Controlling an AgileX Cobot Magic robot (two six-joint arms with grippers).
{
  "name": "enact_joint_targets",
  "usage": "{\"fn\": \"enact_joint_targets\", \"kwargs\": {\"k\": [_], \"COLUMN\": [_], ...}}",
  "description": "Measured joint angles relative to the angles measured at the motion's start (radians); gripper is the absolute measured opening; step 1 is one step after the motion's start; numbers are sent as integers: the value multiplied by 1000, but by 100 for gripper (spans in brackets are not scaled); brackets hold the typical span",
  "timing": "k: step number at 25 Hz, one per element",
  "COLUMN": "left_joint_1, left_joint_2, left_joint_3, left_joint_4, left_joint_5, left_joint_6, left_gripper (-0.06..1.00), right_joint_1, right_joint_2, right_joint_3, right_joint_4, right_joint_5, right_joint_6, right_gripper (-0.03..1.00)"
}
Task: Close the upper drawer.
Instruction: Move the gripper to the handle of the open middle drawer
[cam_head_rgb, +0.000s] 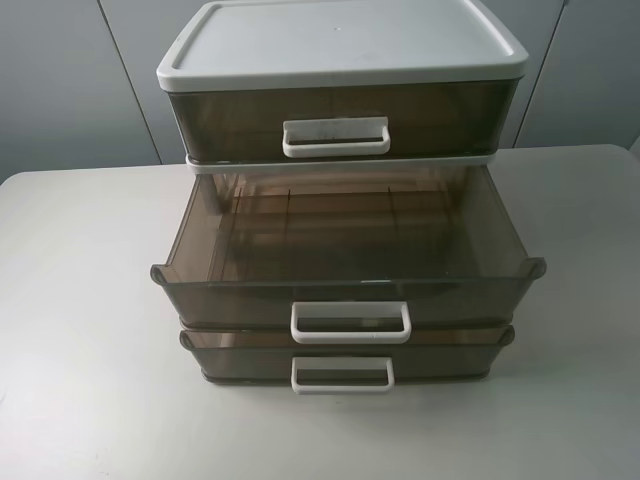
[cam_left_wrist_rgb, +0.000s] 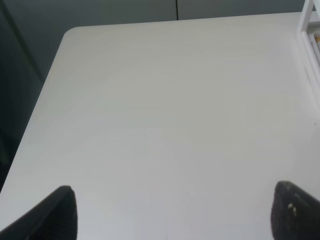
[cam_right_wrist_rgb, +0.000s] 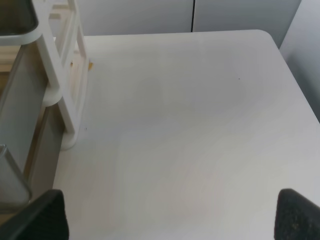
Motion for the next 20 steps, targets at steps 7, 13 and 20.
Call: {"fn": "enact_joint_targets", "kwargs": {"k": [7,13,20], "left_joint_1": [0,0,0], "left_joint_2": [0,0,0], "left_joint_3": [0,0,0], "left_joint_4": [0,0,0], "left_joint_5": [0,0,0], "left_joint_6": [0,0,0], "left_gripper": [74,74,74], "right_joint_1": [0,0,0], "right_joint_2": [0,0,0], "right_joint_3": [0,0,0], "right_joint_4": [0,0,4], "right_joint_5": [0,0,0], "right_joint_6": [0,0,2], "right_gripper": [63,63,63]}}
